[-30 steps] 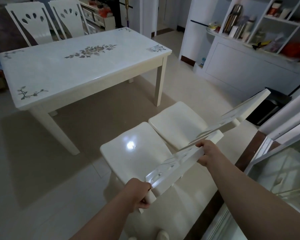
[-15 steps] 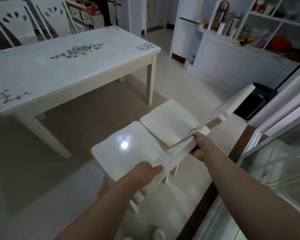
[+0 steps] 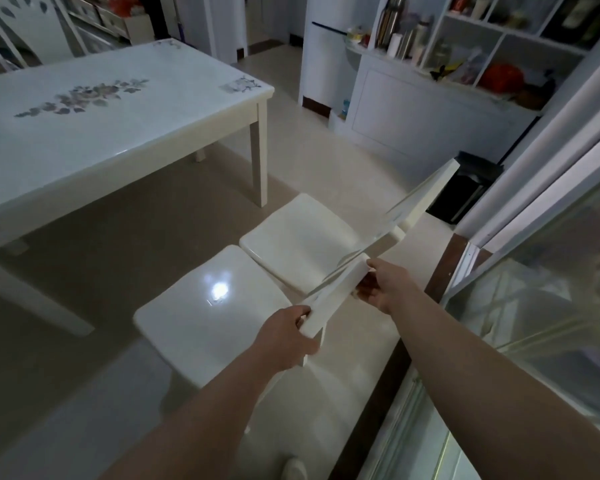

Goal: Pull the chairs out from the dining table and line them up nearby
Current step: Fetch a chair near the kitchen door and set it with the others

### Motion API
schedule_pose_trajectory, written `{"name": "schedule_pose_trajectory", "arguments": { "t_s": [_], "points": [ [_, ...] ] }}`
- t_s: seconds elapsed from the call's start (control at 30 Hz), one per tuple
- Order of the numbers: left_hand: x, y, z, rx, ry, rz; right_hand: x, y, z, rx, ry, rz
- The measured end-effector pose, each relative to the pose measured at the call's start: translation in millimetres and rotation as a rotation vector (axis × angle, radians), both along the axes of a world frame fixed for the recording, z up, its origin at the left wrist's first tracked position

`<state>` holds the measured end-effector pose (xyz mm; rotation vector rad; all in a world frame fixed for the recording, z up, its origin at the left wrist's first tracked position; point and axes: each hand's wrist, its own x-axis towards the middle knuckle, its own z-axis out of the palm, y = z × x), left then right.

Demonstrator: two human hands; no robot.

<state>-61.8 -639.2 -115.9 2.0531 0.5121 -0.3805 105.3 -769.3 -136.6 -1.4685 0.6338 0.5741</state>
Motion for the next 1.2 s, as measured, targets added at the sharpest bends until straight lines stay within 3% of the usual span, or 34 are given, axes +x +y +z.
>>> {"name": "schedule_pose_trajectory", "arguments": {
  "t_s": [0.33,0.57,0.77,0.87,1.2],
  "points": [
    [14,-5,-5,0.095,0.011,-0.022,62,5,-3,-0.120,-0.107,-0.098],
    [19,-7,-4,0.111,0.031,-0.040,72,11,1,-0.147,-0.069,-0.192],
    [20,-7,-5,0.098,0.028,-0.032,83,11,0,-0.274,-0.119,-0.091],
    [20,-7,-5,0.105,0.034,-0.040,82,11,-3,-0.348,-0.120,-0.145],
    [20,0,-4,-0.011,0.084,-0.045,77,15,-2,-0.315,-0.052,-0.100]
  ]
}}
